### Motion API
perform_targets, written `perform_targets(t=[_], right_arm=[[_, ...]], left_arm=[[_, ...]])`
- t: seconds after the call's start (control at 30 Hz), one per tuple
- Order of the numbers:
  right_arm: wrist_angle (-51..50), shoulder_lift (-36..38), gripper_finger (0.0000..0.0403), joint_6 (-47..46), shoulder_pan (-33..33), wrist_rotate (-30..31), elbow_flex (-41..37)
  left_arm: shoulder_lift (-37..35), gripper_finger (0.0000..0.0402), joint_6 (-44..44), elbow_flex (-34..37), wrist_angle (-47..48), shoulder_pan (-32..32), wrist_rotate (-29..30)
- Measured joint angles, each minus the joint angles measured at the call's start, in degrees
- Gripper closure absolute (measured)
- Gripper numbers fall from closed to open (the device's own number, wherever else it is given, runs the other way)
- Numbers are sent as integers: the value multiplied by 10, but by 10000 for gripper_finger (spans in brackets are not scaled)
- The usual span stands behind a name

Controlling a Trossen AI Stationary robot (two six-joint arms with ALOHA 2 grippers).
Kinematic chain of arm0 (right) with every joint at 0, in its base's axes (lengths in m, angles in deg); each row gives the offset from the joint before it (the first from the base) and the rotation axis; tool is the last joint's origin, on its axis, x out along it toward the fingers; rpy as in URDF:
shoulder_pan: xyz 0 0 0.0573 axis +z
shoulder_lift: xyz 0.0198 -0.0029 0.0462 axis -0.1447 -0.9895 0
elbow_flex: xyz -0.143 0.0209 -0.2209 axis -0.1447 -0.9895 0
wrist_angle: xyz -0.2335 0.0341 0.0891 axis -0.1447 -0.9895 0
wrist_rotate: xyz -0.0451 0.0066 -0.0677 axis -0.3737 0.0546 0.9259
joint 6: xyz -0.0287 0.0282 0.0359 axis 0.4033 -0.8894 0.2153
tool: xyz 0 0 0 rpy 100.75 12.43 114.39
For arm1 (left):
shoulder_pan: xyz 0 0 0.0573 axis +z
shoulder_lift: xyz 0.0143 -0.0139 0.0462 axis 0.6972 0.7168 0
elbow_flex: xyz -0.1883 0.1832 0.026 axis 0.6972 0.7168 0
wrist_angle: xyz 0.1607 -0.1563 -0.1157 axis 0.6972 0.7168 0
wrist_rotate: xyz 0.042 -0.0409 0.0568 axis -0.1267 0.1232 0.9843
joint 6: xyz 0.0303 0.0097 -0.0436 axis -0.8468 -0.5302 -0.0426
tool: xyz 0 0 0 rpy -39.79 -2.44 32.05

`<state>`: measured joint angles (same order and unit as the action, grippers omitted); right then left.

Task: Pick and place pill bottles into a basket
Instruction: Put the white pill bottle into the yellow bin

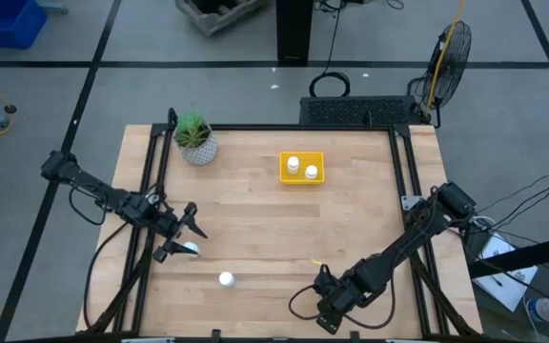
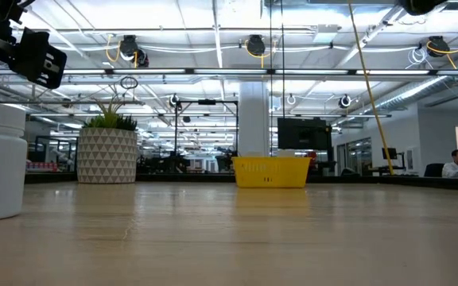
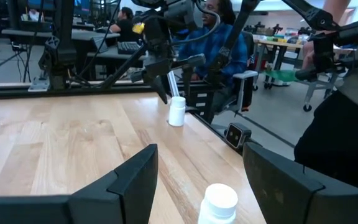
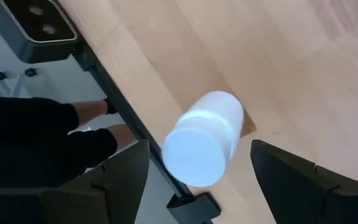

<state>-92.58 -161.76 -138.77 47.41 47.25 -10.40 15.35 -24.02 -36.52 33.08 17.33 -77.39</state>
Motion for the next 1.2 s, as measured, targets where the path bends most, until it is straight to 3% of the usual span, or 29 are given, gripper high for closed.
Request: perform_targets(t=[0.33,0.77,1.1,1.2], right_arm=[[-1,0,193,36,0,-3,0],[25,-7,175,28,0,-27,-23],[43,-6,249,27,0,-28,-22],[44,-6,253,27,0,-28,-22]], left_arm=[[0,160,1,0,0,0,0],[0,160,2,0,-1,0,2],[0,160,3,0,2,0,5],[0,160,3,0,3,0,6]])
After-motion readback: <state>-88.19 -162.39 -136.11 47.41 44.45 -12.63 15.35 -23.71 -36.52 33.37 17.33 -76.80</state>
